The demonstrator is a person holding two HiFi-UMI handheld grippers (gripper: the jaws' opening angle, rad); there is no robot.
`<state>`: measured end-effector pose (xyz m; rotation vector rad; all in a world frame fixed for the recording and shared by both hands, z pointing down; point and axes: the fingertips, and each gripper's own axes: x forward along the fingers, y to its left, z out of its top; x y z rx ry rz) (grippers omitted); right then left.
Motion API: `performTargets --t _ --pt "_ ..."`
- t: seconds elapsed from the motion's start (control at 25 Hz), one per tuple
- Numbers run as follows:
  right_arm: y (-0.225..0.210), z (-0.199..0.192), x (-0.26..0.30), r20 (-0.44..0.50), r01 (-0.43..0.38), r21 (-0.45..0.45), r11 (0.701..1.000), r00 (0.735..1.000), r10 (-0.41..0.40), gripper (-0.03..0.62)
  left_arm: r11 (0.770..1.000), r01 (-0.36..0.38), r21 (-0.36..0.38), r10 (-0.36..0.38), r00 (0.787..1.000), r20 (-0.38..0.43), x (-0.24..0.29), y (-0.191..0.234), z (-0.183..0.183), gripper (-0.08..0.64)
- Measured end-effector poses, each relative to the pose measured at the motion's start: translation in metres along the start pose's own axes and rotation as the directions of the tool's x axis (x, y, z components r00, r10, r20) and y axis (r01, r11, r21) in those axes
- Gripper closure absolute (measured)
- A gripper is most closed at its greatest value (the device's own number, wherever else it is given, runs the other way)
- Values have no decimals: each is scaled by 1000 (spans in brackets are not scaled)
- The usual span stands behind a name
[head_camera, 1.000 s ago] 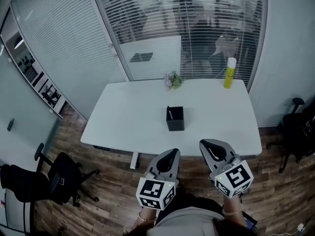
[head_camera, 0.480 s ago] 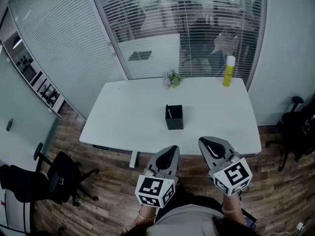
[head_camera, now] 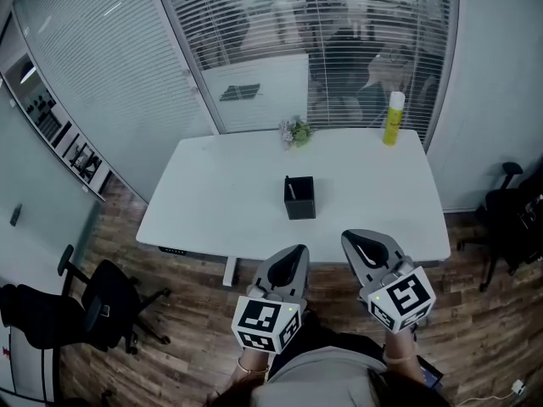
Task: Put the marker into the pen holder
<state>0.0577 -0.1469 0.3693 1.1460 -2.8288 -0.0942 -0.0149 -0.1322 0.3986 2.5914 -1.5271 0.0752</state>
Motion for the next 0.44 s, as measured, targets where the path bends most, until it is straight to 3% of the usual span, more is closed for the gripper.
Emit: performTargets --t 0.44 --pt "2 2 1 -1 -4 -4 1000 1000 4 565 1000 10 -7 -10 1000 -1 -1 -4 1 538"
